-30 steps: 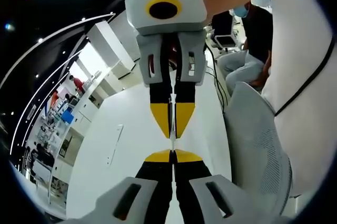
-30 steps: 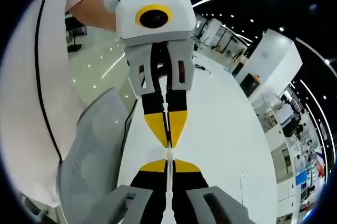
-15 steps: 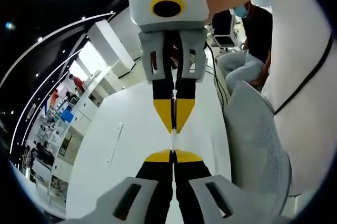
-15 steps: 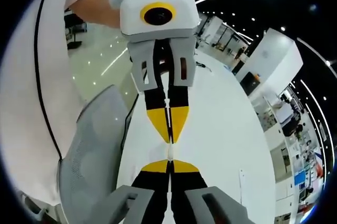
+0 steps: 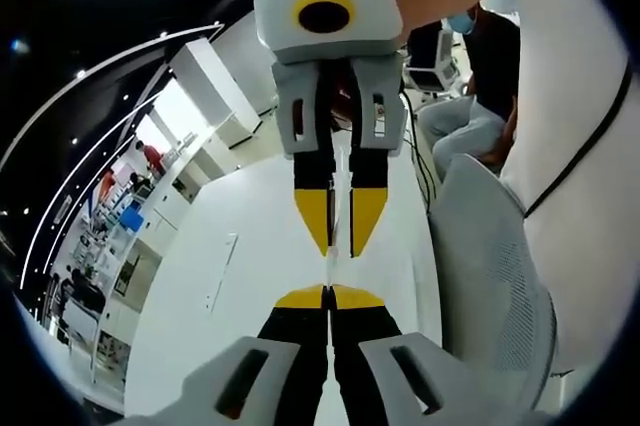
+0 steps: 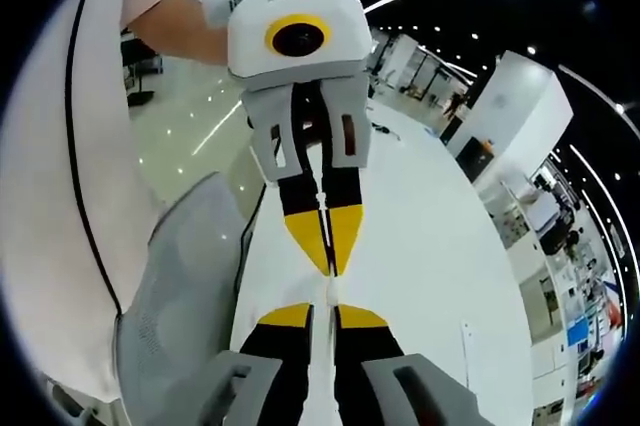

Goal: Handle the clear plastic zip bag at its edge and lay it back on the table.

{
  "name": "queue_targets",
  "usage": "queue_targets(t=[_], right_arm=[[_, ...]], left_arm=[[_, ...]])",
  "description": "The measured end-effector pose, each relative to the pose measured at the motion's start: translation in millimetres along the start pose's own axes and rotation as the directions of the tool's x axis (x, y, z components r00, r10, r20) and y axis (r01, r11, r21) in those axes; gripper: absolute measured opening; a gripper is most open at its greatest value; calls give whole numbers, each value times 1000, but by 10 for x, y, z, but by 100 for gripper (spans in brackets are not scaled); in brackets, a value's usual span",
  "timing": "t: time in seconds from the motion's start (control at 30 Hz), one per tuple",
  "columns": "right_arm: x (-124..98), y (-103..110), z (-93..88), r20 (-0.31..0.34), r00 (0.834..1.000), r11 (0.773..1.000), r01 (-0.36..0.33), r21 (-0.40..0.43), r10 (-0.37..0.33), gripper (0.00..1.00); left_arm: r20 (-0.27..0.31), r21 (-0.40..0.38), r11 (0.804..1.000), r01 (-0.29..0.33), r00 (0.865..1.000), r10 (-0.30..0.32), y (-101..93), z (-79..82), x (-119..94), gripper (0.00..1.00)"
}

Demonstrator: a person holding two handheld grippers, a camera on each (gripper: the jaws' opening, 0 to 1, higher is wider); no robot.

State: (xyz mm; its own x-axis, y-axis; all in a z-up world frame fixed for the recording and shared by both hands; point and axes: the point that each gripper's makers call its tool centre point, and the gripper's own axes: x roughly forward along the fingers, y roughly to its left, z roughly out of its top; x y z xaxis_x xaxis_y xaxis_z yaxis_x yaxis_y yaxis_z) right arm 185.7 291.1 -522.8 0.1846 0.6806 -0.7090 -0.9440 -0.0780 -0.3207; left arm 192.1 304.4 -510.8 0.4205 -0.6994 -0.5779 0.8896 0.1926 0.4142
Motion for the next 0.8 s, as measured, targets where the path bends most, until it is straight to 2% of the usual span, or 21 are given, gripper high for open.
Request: queue_targets(t=[0.1,0.27,0.53,0.67,0.8], right_arm=[[15,-37,81,34,999,1000,-2,30,1,5],[41,-63,107,32,999,1000,-1,11,1,1],[45,-76,95,38,999,1000,0,7,0,0],[56,-57,86,12,1000,1000,-5,-13,5,0],[60,-65,80,-13,1000,999,3,-32,-3,0]], left_arm=[[11,-3,1000,1,1000,-1,-9,33,9,0],[13,0,1000,3,1000,-3,-15,54,35,0],[19,-20,1000,0,1000,1,17,39,17,0],[14,-49,999,13,1000,-13,0,24,35,0],[7,-45,999,11,1000,-11,3,19,49,0]])
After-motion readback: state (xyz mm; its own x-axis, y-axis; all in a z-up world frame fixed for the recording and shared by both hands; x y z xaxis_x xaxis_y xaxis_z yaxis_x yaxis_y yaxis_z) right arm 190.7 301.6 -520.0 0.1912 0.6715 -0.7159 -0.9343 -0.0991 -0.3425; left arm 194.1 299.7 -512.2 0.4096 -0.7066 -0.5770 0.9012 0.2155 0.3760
